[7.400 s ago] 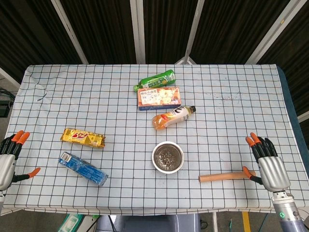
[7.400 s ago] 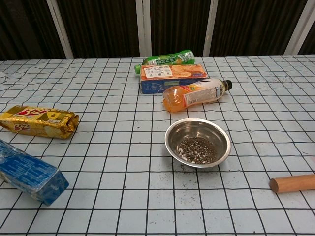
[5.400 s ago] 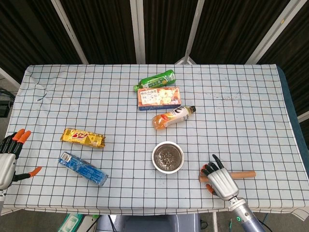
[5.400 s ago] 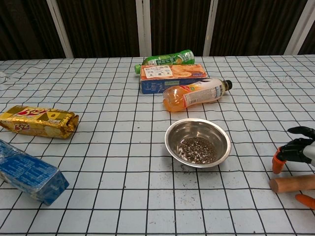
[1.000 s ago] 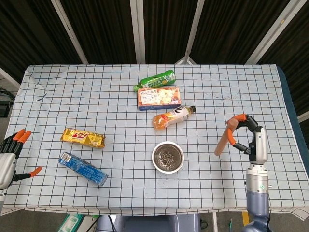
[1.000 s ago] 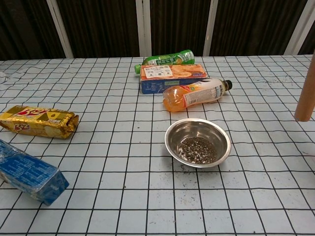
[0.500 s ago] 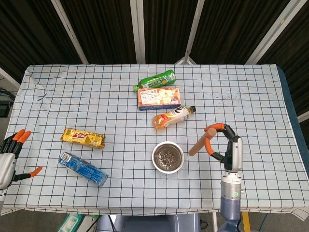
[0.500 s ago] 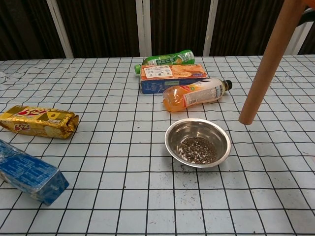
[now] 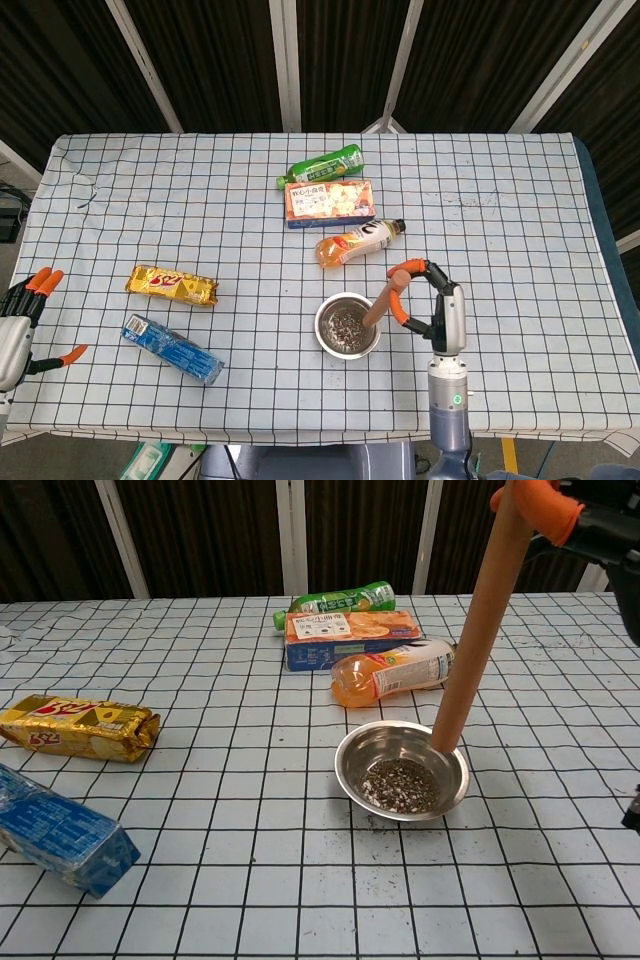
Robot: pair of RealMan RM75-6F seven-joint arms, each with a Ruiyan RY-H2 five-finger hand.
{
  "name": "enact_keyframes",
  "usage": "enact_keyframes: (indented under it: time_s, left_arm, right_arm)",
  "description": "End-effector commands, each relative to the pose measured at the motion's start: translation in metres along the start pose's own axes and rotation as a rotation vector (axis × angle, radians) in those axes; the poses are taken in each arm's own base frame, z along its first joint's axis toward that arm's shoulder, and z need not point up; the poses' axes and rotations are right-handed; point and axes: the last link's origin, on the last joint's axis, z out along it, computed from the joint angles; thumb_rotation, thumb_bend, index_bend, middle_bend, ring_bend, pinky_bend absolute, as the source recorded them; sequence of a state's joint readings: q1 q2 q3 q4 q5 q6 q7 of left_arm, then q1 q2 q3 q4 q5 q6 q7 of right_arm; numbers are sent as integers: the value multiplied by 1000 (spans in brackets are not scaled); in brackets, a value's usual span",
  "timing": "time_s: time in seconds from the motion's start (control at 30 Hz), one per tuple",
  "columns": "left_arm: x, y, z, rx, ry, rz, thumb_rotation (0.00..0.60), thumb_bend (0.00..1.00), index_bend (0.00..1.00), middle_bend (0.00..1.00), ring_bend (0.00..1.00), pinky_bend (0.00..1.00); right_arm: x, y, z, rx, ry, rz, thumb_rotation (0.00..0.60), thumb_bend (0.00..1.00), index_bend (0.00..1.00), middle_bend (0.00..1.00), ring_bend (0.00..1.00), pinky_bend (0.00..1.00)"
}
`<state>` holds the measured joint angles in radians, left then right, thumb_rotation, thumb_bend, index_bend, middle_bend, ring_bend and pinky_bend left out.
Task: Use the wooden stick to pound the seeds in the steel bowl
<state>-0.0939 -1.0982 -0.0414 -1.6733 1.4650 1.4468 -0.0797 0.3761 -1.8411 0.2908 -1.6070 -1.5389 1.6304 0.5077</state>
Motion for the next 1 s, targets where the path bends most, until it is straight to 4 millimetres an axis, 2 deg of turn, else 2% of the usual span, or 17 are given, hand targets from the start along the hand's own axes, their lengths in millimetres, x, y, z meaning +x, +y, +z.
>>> enact_keyframes:
  time_s: [0.03,0.57,1.0]
  left_arm:
    - [0,0,0,3,-1,-1,600,77,0,0,0,0]
    - [-1,0,1,14,-7,-8,600,77,0,0,0,0]
    - [-1,0,3,12,-10,-4,600,77,0,0,0,0]
  right_arm:
    - [-6,2,0,-2,-7,11,600,569,750,611,547,512]
    - [-36,28,-9,-44,-13,43,600,590,759,614,549,512]
    - [-43,50,-21,-66,-23,11,600,590,759,614,549,512]
